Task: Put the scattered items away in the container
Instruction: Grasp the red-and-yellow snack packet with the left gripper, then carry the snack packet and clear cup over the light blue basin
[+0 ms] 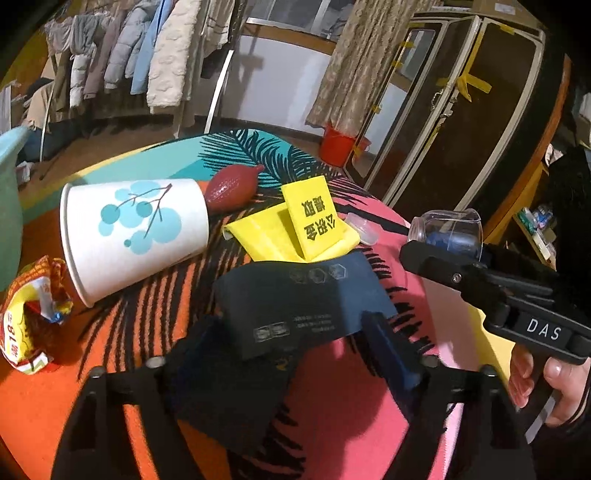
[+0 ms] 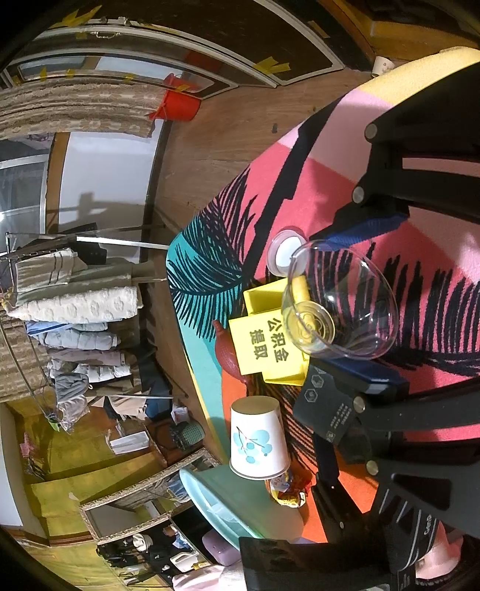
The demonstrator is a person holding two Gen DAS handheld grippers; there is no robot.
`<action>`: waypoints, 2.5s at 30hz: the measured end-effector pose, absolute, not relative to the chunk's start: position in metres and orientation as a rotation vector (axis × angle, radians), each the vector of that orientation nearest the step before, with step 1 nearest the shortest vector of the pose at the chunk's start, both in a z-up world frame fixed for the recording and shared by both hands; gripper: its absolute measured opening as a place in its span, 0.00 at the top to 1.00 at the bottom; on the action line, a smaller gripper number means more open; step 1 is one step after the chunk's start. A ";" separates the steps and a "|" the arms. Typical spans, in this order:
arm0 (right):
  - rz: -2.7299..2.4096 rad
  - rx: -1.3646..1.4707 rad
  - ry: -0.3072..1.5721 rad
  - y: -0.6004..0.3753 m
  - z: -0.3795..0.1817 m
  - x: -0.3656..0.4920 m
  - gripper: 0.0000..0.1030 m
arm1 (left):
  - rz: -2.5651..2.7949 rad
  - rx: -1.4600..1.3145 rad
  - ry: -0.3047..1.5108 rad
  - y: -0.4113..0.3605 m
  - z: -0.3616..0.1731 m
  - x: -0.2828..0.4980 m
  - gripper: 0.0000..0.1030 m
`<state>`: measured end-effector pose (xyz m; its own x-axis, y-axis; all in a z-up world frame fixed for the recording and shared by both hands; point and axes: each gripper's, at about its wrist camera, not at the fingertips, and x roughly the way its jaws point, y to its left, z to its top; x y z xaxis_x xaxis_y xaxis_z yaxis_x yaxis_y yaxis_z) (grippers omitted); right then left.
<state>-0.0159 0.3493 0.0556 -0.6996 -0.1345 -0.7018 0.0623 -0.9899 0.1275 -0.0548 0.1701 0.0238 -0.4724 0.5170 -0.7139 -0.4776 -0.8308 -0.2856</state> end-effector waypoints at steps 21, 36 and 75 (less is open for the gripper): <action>-2.793 1.160 -0.149 0.349 0.055 -0.016 0.42 | 2.645 -0.951 0.162 0.118 0.060 -0.015 0.04; -2.771 1.143 -0.151 0.341 0.054 -0.015 0.42 | 2.874 -1.198 0.035 0.071 0.028 -0.049 0.00; -2.771 1.132 -0.159 0.343 0.057 -0.011 0.42 | 2.861 -1.156 0.042 0.075 0.039 -0.042 0.32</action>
<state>-0.0114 0.3431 0.0565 -0.7059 -0.1720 -0.6871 0.0924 -0.9841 0.1514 -0.0415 0.0747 0.0391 -0.7178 0.0413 -0.6950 -0.0619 -0.9981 0.0046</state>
